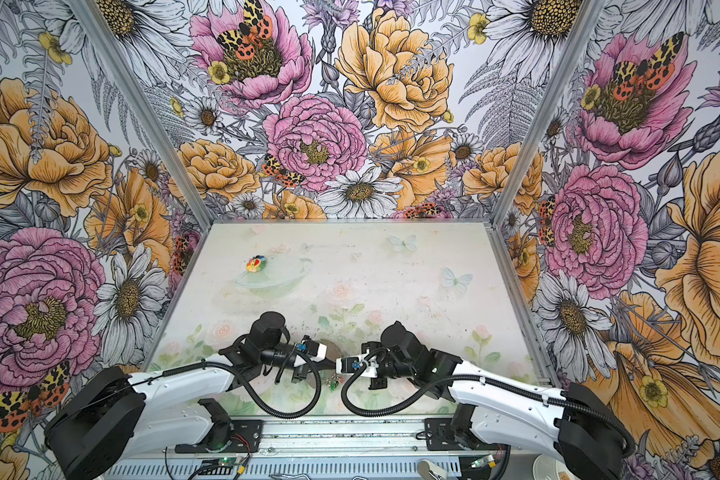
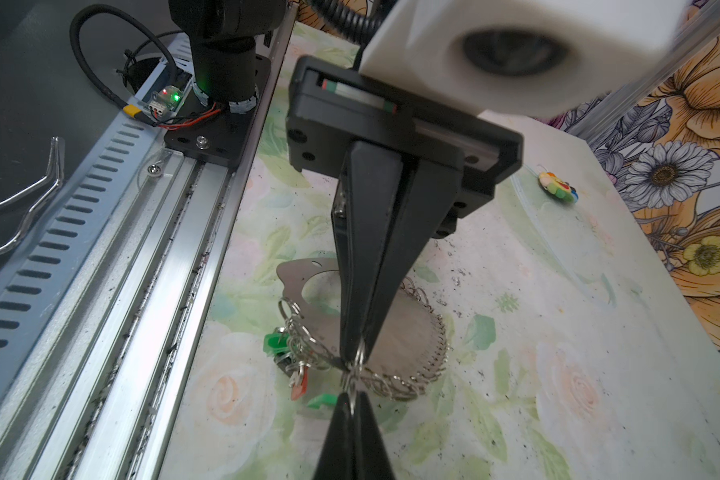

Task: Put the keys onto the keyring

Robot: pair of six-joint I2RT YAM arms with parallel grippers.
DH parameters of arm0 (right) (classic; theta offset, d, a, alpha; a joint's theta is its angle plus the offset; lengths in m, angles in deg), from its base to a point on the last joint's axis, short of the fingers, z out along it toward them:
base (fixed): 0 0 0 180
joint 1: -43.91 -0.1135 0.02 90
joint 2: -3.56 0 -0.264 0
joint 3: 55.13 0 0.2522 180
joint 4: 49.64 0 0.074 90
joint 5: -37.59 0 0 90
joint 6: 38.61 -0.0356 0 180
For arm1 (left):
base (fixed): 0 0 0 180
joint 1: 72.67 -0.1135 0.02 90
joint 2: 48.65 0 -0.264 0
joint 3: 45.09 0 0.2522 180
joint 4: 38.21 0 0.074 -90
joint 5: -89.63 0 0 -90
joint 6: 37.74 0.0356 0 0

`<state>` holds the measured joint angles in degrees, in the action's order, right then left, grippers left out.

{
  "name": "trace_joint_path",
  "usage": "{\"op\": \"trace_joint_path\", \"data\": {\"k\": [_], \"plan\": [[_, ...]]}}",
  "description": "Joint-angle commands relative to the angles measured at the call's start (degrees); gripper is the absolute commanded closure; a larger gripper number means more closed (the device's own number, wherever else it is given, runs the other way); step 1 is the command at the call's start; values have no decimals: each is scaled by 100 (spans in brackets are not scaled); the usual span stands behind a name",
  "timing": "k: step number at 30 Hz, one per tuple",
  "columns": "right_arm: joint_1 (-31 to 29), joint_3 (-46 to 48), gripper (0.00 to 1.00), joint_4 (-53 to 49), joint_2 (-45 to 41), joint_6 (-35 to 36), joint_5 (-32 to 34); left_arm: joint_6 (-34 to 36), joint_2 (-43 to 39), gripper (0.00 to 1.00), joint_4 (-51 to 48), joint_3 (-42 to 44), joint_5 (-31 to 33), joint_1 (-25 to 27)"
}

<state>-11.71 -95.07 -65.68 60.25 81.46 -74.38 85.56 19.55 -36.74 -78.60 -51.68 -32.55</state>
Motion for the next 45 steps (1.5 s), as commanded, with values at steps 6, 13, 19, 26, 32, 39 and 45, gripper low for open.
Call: {"op": "trace_joint_path", "data": {"k": [6,13,19,26,32,39,45], "plan": [[-108,-90,100,105,37,88,-15,121,90,100,-112,-327,-128,110],[-87,-63,100,5,-133,40,26,425,170,100,-494,-420,-78,178],[-25,-83,100,-132,-41,230,-29,936,256,100,-1030,-558,31,377],[-11,-72,100,-202,27,474,182,1139,129,100,-1215,-545,-93,405],[-14,-98,100,-211,78,581,446,1328,223,100,-1532,-678,-77,526],[-95,-121,100,-255,123,718,802,1454,309,100,-1700,-759,-57,681],[-219,-101,100,-240,138,948,1209,1481,399,100,-1790,-822,-186,723]]}}
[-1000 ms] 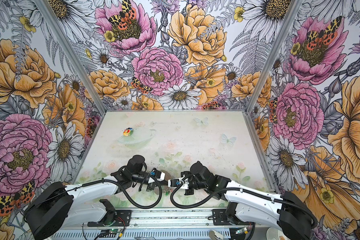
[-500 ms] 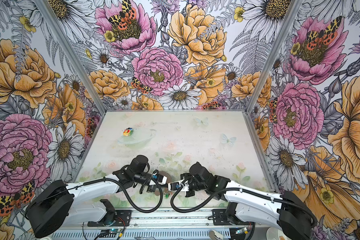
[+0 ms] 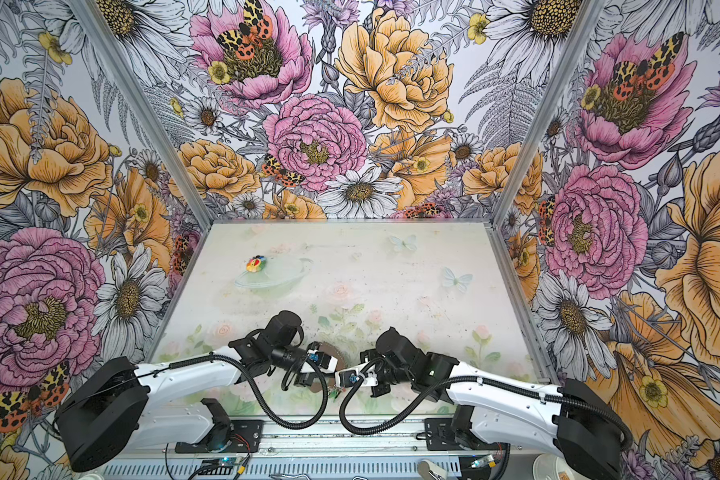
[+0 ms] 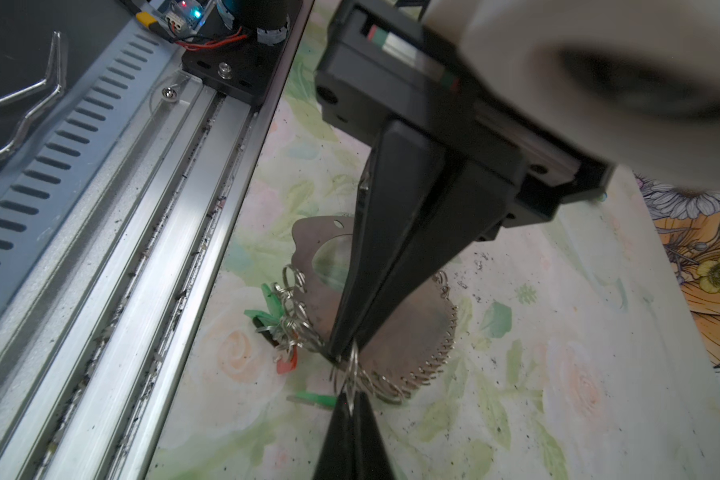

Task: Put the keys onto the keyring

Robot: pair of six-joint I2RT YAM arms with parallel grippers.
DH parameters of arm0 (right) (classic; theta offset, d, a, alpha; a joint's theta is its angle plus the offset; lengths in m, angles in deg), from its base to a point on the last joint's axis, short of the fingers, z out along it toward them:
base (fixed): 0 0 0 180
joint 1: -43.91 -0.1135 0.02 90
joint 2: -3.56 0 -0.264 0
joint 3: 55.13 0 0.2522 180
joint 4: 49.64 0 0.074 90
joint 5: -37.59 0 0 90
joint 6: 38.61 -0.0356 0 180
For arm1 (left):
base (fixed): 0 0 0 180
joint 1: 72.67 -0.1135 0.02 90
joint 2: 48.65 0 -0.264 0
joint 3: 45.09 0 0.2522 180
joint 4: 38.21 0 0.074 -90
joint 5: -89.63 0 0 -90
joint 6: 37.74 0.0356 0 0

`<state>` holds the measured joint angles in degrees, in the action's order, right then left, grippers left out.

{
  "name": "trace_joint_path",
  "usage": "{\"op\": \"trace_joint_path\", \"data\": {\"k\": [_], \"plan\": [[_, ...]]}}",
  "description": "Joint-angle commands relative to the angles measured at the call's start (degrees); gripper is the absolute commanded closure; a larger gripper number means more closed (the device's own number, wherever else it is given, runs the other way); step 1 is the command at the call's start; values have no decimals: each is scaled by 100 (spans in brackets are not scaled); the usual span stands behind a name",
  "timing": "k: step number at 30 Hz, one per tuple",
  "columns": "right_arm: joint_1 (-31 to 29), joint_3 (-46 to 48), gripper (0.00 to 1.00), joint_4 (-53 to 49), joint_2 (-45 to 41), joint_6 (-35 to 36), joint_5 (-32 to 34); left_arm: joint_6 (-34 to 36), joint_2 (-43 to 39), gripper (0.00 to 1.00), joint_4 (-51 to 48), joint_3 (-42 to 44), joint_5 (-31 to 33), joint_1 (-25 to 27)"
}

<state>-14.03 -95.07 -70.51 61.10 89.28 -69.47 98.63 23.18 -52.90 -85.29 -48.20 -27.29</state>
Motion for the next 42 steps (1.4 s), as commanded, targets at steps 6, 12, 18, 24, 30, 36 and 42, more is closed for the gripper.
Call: {"op": "trace_joint_path", "data": {"k": [6,12,18,24,30,36,42], "plan": [[-149,9,100,502,-28,311,1099,270,227,100,-377,-287,-563,324],[-166,77,100,625,-224,247,1025,309,318,100,-438,-327,-544,347],[-164,97,100,591,-430,179,924,327,407,100,-478,-362,-529,372],[-165,53,100,553,-379,230,931,396,468,100,-593,-415,-462,453],[-169,171,100,843,-416,346,1180,402,507,100,-618,-444,-567,476],[-236,314,100,1382,-365,572,1315,456,551,100,-616,-485,-578,546],[-165,361,100,1503,-479,659,1082,476,570,100,-620,-477,-561,546]]}}
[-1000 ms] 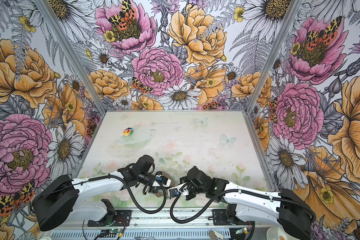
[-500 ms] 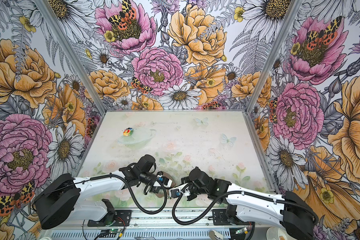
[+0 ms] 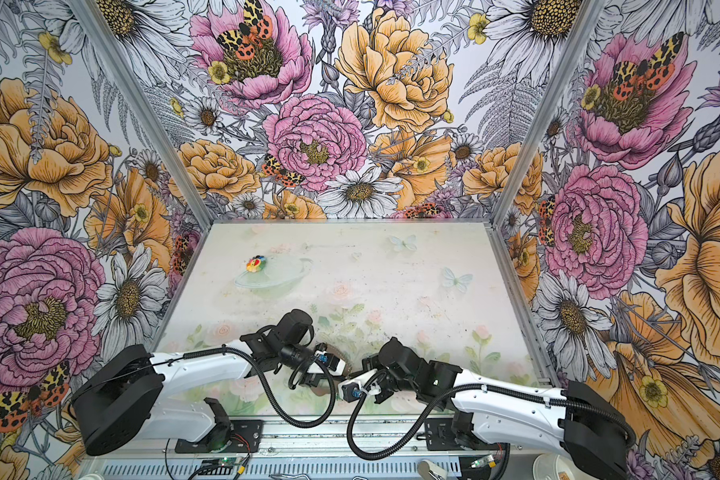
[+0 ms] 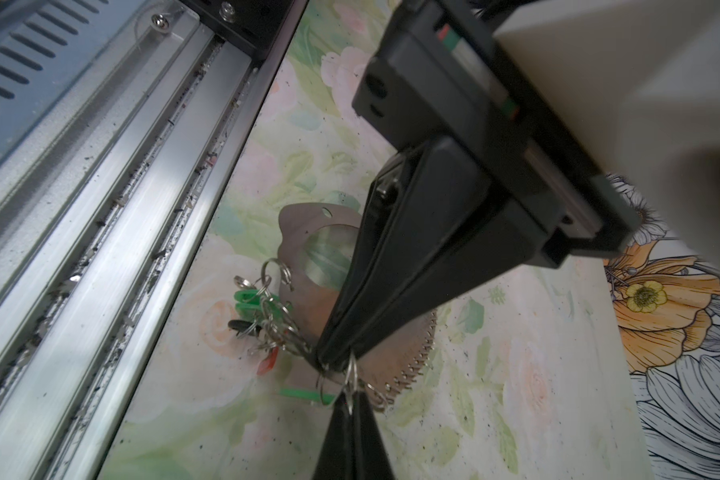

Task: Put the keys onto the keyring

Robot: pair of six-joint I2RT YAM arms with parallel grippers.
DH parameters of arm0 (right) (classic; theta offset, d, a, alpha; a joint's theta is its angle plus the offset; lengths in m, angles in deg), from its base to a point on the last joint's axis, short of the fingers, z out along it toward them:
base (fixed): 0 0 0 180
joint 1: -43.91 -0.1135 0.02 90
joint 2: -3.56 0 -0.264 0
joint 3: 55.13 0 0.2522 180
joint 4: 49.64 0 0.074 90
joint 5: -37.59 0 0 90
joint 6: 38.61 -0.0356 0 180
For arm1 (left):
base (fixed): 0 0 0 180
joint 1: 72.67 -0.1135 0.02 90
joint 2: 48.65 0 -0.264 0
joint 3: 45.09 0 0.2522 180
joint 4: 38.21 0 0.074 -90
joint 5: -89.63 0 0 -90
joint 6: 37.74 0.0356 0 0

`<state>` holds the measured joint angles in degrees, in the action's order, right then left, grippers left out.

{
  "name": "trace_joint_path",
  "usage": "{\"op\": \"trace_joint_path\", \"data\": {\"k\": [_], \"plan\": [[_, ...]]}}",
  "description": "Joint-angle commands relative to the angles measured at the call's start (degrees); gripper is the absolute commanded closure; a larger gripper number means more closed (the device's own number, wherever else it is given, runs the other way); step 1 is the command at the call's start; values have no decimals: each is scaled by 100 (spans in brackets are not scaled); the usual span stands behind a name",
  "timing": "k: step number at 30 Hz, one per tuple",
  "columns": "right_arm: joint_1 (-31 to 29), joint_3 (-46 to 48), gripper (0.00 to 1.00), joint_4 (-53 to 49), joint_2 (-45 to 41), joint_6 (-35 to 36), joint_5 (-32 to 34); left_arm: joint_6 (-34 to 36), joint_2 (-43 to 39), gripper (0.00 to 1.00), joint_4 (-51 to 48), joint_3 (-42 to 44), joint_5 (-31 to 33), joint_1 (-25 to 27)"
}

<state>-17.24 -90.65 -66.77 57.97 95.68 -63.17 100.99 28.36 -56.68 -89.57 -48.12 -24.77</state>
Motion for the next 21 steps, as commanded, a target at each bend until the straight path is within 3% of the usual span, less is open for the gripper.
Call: {"op": "trace_joint_path", "data": {"k": [1,11,21], "plan": [[211,-47,100,1108,-261,-31,344,241,44,100,-242,-48,-551,295],[722,-279,100,479,-188,-280,-1135,298,-36,100,-283,-22,-561,291],[1218,-562,100,296,109,-188,-1813,324,-63,100,-278,-30,-456,391]]}}
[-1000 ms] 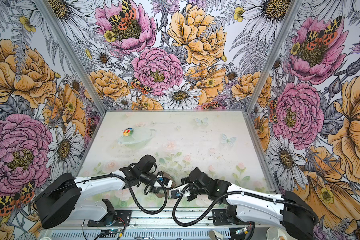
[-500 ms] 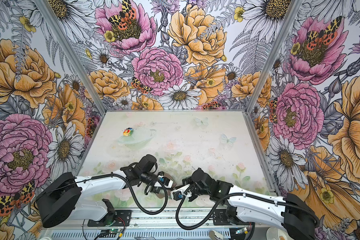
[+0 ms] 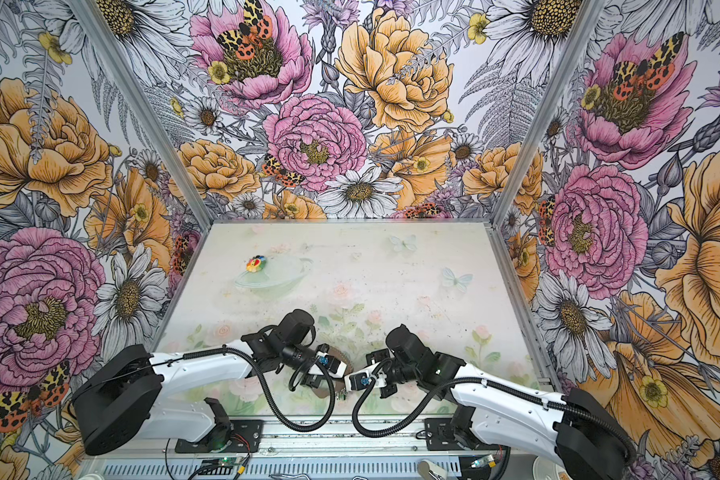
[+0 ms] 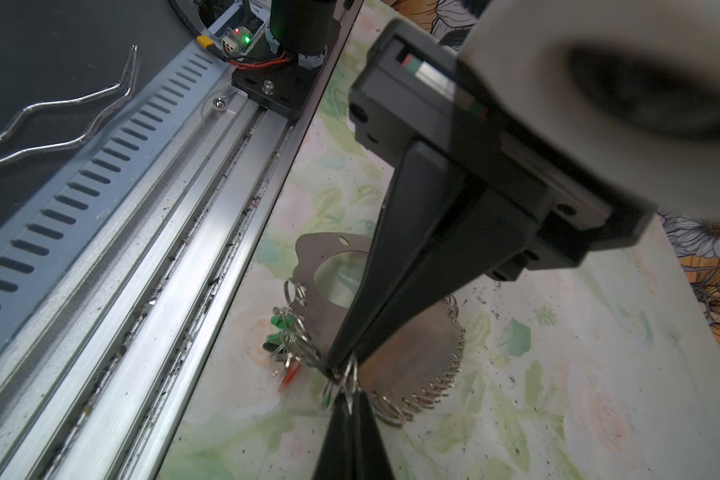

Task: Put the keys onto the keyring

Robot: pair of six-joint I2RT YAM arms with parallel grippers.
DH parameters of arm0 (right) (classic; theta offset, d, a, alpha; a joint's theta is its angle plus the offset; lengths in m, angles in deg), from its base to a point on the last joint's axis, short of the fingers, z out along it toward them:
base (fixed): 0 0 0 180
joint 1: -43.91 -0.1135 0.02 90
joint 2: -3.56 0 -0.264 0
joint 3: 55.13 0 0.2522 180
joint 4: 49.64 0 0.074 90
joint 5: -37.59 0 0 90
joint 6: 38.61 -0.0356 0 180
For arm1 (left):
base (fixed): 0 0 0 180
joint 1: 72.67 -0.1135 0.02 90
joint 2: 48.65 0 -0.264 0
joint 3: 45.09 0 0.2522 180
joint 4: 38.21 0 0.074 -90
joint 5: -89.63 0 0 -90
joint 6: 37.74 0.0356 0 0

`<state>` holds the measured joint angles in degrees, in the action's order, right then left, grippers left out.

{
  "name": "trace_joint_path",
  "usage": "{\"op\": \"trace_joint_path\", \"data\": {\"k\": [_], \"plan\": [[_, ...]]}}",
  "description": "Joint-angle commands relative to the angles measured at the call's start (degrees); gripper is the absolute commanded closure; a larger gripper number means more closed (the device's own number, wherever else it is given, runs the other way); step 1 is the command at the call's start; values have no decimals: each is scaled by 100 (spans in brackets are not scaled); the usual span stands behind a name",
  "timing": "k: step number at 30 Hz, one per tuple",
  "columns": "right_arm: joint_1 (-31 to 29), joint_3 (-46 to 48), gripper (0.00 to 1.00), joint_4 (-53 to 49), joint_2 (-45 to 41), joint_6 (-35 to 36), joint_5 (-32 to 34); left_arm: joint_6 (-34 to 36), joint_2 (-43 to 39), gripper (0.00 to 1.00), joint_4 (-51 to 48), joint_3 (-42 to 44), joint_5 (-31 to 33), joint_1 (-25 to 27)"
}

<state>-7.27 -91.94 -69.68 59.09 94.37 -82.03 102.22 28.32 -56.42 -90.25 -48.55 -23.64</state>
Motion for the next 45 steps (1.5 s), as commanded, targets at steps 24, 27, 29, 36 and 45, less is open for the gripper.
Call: {"op": "trace_joint_path", "data": {"k": [24,27,29,36,45], "plan": [[743,-889,100,154,298,248,-711,286,-244,100,2,199,54,292],[613,-922,100,72,404,293,-665,260,-269,100,40,231,63,251],[604,-925,100,10,448,333,-537,260,-296,100,50,235,77,232],[432,-725,100,444,109,-255,48,-503,-681,100,1344,759,295,-32],[407,-322,100,1250,-319,-937,536,-1205,-1092,100,2165,1116,924,-241]]}}
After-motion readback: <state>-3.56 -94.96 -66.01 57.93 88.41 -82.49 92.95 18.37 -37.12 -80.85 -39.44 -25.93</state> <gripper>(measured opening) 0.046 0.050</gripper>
